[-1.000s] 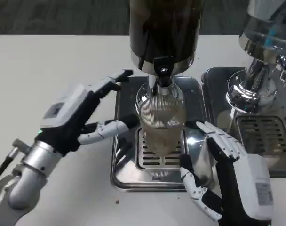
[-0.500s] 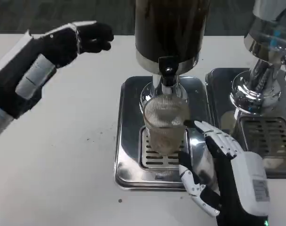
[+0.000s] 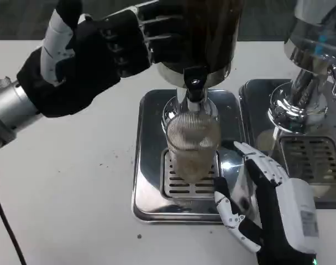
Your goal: Grasp the cup under the faucet to collect the drink, then remove the cup.
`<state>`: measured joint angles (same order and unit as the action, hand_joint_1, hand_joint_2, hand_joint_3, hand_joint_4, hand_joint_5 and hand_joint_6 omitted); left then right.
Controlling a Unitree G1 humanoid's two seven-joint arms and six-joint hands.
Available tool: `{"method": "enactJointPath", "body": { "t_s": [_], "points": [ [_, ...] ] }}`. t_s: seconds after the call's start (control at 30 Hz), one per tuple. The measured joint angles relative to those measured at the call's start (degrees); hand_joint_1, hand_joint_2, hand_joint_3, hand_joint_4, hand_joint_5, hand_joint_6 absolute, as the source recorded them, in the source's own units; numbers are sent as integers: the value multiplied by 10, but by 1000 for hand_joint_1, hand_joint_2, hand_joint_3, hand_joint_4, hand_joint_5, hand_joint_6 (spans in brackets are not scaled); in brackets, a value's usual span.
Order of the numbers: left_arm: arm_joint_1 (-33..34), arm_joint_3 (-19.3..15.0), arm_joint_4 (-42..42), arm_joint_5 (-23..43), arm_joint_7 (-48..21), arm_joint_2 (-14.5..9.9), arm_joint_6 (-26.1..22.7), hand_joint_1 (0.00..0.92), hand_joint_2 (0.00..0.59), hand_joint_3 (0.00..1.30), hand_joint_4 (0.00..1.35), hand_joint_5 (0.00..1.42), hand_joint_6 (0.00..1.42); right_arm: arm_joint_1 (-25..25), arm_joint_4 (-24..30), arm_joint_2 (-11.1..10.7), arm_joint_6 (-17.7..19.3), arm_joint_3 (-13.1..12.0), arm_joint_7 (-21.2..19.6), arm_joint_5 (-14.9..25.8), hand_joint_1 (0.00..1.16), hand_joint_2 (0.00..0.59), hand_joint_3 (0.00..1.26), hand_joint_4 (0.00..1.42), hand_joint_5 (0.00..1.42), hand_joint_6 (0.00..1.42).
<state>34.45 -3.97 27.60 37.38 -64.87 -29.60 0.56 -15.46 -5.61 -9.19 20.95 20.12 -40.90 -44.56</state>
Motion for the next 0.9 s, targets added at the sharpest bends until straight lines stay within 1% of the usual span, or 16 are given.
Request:
{"method": "enactJointPath", "body": {
  "t_s": [0.13,0.23,0.27,0.3,0.53,0.7,0.9],
  "points": [
    [11,2,2,-21,-5,26,-15,0,94,163,110,160,114,0,-7,3,0,-2,-4,1,422,461,300,255,247,212],
    [21,1,7,-41,-4,42,-13,0,93,163,110,157,109,0,-7,7,0,-2,-5,1,422,461,302,257,247,212],
    [23,1,10,-45,-1,48,-10,0,93,163,101,151,107,0,-7,9,0,-2,-5,1,422,461,302,258,247,212],
    [24,0,14,-53,6,59,-5,0,93,163,99,149,105,-1,-7,11,0,-2,-6,2,422,461,302,259,247,212],
    [25,-2,38,-91,21,91,23,0,93,153,86,133,76,-5,-7,17,0,-4,-7,2,422,461,304,260,247,211],
    [32,5,70,-124,21,110,42,0,93,160,93,140,80,-6,-7,18,0,-7,-10,3,422,461,307,261,247,211],
    [43,7,112,-154,6,116,70,0,93,178,126,165,86,-8,-7,20,0,-9,-15,9,422,461,307,261,247,211]
  ]
}}
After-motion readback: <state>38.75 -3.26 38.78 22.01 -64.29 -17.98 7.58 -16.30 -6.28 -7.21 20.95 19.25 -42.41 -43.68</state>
